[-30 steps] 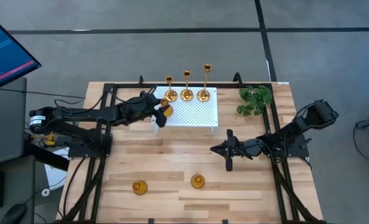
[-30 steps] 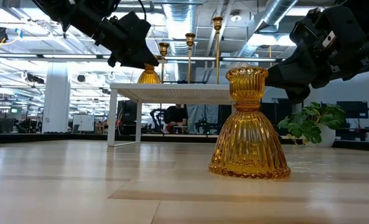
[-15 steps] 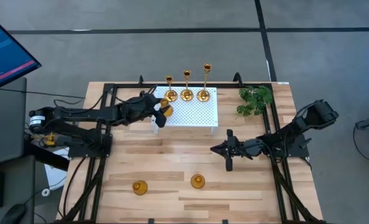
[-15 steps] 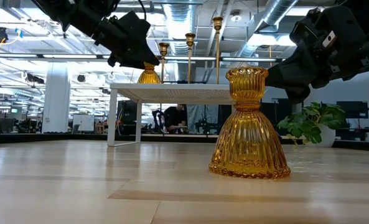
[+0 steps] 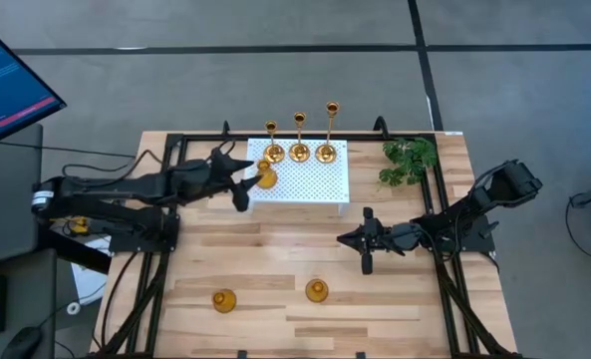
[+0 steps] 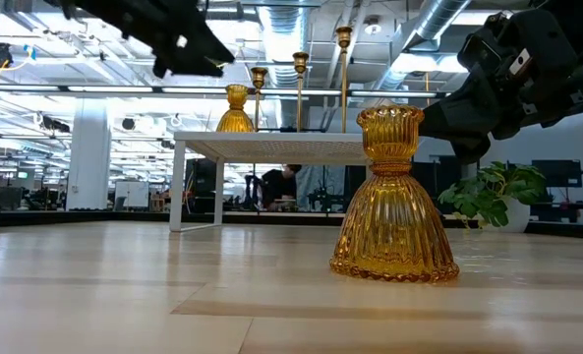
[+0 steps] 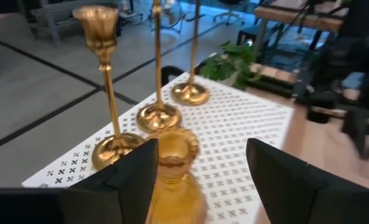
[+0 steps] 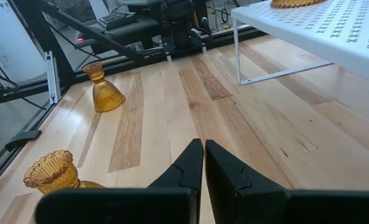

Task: Pick & Place candle stick holders
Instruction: Put the right yellow glass candle holder on the shelf aligned with the other yellow glass candle holder

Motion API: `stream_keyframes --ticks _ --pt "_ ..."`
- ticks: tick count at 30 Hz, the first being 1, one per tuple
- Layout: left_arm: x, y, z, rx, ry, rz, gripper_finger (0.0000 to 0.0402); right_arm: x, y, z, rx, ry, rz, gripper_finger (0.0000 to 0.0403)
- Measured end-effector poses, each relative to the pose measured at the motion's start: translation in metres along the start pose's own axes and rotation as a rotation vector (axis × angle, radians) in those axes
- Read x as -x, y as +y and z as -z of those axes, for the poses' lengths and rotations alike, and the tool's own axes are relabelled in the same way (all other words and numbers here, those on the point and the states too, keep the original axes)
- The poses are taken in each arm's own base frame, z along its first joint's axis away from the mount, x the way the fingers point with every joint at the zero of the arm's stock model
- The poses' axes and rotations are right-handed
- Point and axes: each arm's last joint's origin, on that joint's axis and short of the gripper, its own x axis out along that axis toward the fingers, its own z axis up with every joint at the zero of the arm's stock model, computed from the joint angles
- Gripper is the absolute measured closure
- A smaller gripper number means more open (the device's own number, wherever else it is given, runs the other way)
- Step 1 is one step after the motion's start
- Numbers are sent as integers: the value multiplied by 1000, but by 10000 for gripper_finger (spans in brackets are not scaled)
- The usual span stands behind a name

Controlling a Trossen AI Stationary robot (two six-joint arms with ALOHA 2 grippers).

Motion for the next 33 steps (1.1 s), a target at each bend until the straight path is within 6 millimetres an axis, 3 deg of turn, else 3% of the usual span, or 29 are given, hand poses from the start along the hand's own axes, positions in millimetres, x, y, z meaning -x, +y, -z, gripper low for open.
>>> stream_keyframes --ticks 6,12,18,26,33 --pt "23 -2 -3 3 -4 79 173 0 0 0 0 0 0 393" --pt "31 -12 1 -13 59 327 209 0 0 0 -1 -2 -2 393" --pt "31 -23 20 -82 134 560 278 0 1 0 -1 10 -37 393" --pt "30 -41 36 -177 154 684 387 0 7 2 -47 93 -222 393" --pt "43 -63 43 -297 23 849 396 -10 21 -4 -11 182 -232 393"
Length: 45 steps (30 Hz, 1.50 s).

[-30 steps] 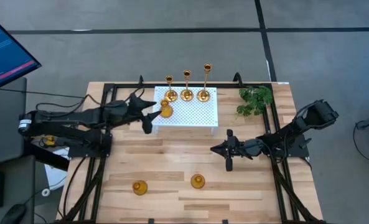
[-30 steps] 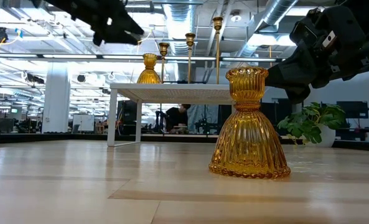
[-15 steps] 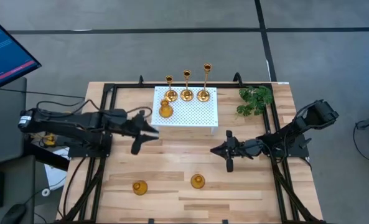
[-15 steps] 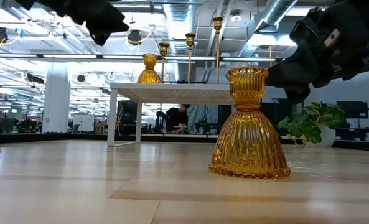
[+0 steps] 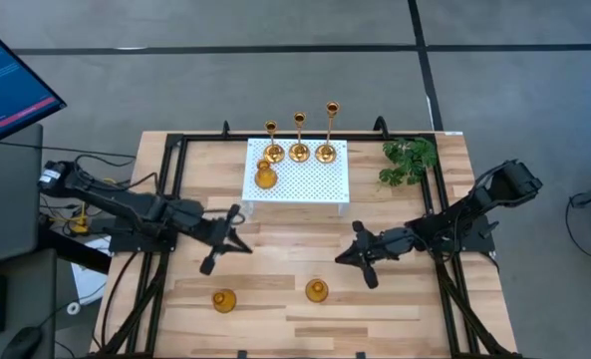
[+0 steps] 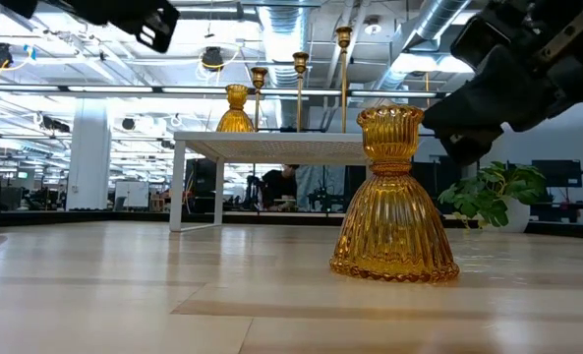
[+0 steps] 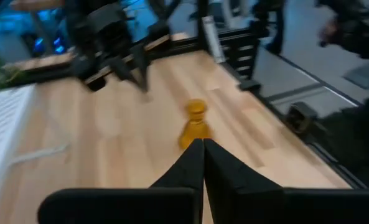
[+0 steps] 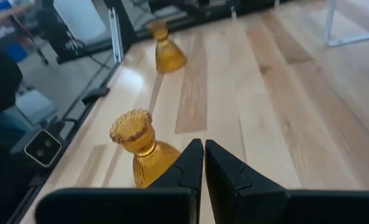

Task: Pick & Place candle stick holders
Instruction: Put the right yellow glass candle holder on the shelf aligned with the other yellow glass candle holder

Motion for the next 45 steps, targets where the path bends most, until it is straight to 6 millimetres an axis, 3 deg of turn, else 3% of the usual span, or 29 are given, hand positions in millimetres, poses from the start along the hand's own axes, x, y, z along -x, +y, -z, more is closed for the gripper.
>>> stream_keyframes --ticks 8,18,24,29,38,45 --pt "0 -19 -1 -36 -20 105 397 -5 17 -4 18 42 -9 383" --pt "1 -28 -2 -22 -25 157 397 -8 23 11 -104 105 9 269" --pt "1 -32 -2 12 -19 184 397 -40 29 24 -81 160 62 217" --pt "2 -34 -2 11 -17 197 398 -66 42 23 -85 191 2 192" --pt "1 -35 1 11 -4 198 397 -98 55 18 -87 188 -24 184" --pt "0 -37 18 30 50 202 395 -108 57 22 -85 213 -29 182"
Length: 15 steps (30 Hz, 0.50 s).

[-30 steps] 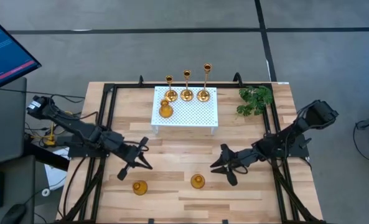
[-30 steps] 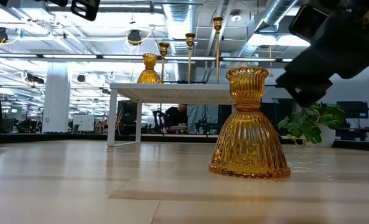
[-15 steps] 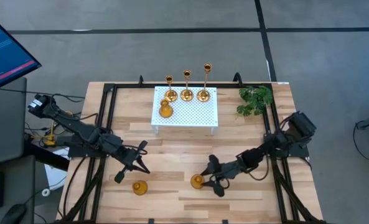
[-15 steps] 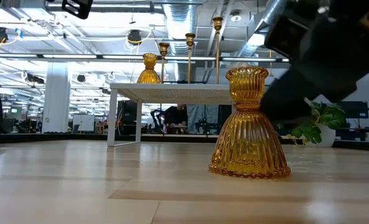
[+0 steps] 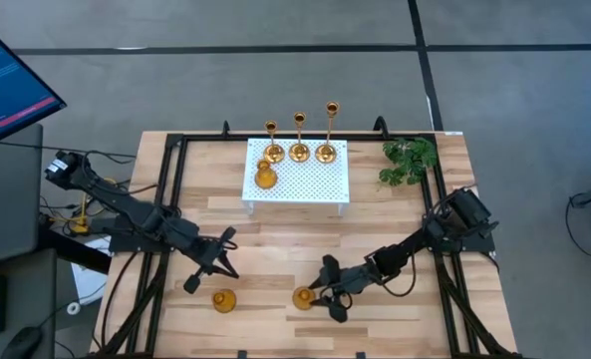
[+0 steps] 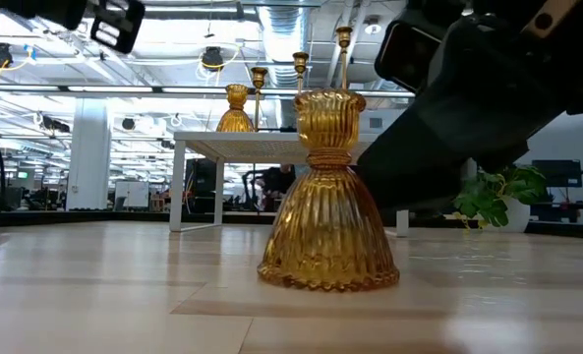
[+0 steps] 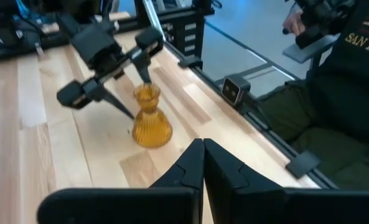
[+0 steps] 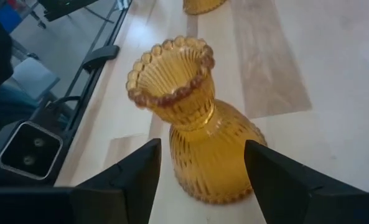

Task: Pick & Place candle stick holders
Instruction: Put the right yellow glass candle holder on the shelf aligned with the other yellow glass candle holder

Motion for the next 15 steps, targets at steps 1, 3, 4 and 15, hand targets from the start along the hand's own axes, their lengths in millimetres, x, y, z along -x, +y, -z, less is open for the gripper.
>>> stream_keyframes --ticks 1,3,4,15 --pt "0 0 2 1 7 1 395 0 0 0 -1 3 -4 182" --pt "-1 0 5 1 15 1 395 0 -2 -1 -4 2 -1 184" --pt "-1 0 6 1 17 -1 395 -1 -3 -1 -5 3 1 186" --pt "-1 0 3 0 -10 -3 392 1 -22 -11 -83 152 -116 203"
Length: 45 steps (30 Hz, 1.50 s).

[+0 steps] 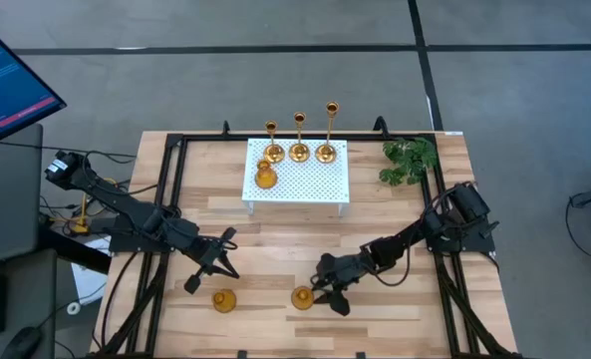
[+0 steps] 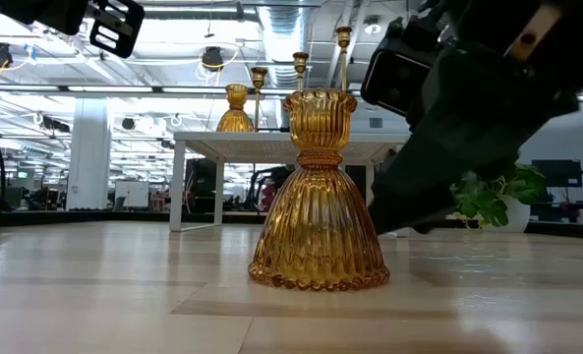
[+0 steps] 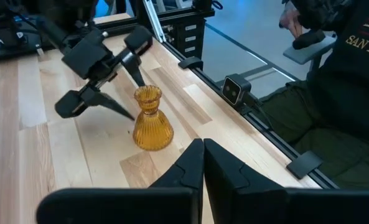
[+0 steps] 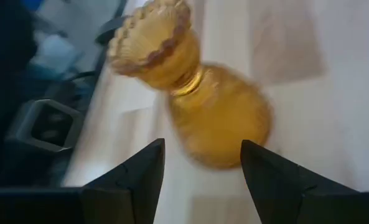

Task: Pick & Place candle stick holders
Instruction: Put the right yellow glass candle holder on the shelf aligned with the other yellow glass candle holder

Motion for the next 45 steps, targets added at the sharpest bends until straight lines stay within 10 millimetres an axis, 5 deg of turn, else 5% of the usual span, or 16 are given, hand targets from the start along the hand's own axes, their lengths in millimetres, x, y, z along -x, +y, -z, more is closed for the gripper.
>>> stream_keyframes --ticks 9,20,32,45 --pt "0 0 -1 -9 -6 -1 392 28 -11 -16 -157 144 25 235" --pt "0 0 -1 -12 -7 -1 392 69 12 -55 -194 -65 -28 286" --pt "0 0 -1 -4 -5 0 392 37 40 -85 -197 4 12 290" --pt "0 0 -1 0 -1 0 394 23 39 -89 -249 128 152 290"
